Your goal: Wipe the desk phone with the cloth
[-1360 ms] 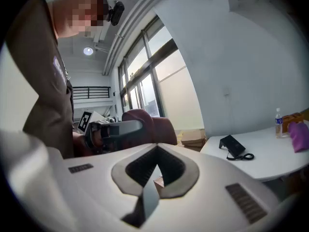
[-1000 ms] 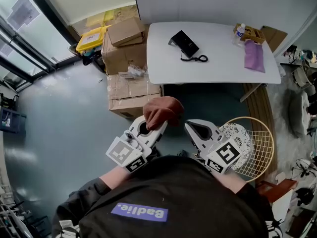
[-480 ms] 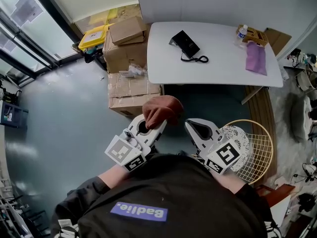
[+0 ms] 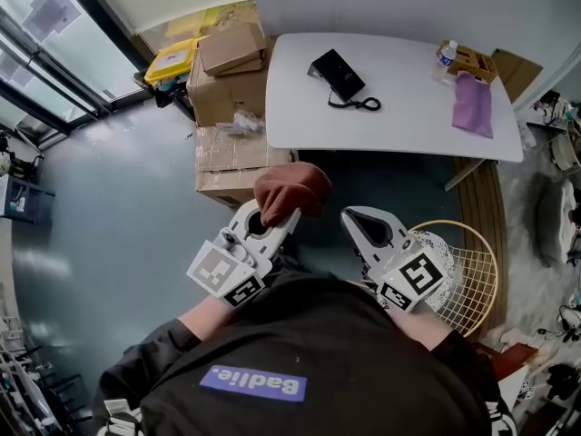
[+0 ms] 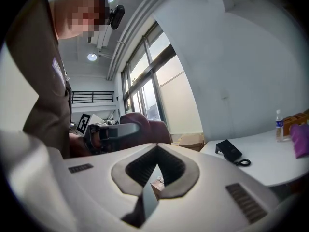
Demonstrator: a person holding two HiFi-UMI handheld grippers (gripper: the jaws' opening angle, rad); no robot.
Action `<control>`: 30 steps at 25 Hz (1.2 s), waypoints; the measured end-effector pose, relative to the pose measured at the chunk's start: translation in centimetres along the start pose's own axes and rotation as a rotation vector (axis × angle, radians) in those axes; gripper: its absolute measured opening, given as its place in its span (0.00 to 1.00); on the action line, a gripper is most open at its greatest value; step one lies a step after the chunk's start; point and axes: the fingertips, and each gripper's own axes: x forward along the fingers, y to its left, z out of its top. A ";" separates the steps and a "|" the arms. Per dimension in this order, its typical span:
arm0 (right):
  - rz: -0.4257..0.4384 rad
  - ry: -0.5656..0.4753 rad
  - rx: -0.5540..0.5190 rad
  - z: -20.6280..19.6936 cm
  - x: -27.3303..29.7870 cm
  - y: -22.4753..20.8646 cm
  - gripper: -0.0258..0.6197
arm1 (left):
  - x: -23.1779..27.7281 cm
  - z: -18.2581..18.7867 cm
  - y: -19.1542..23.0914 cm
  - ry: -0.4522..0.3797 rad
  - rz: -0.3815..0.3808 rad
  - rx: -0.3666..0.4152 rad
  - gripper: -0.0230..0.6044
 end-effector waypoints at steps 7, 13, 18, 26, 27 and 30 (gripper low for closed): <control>-0.042 0.011 -0.013 0.7 2.7 -3.4 0.08 | 3.1 0.5 3.8 -0.014 -0.027 -0.005 0.09; -0.090 0.026 -0.014 1.3 8.0 -6.9 0.08 | 6.6 1.8 10.2 -0.015 -0.070 -0.010 0.09; -0.148 0.040 -0.014 2.7 12.9 -10.2 0.08 | 9.5 3.2 15.8 -0.010 -0.120 -0.019 0.09; -0.214 0.051 -0.003 4.1 18.9 -14.6 0.08 | 13.4 4.2 23.4 0.013 -0.171 -0.036 0.09; -0.216 0.054 0.002 4.2 19.2 -15.0 0.08 | 13.9 4.2 23.8 0.015 -0.170 -0.040 0.09; -0.206 0.056 0.014 4.4 19.9 -16.5 0.08 | 15.4 3.9 24.7 0.021 -0.159 -0.056 0.09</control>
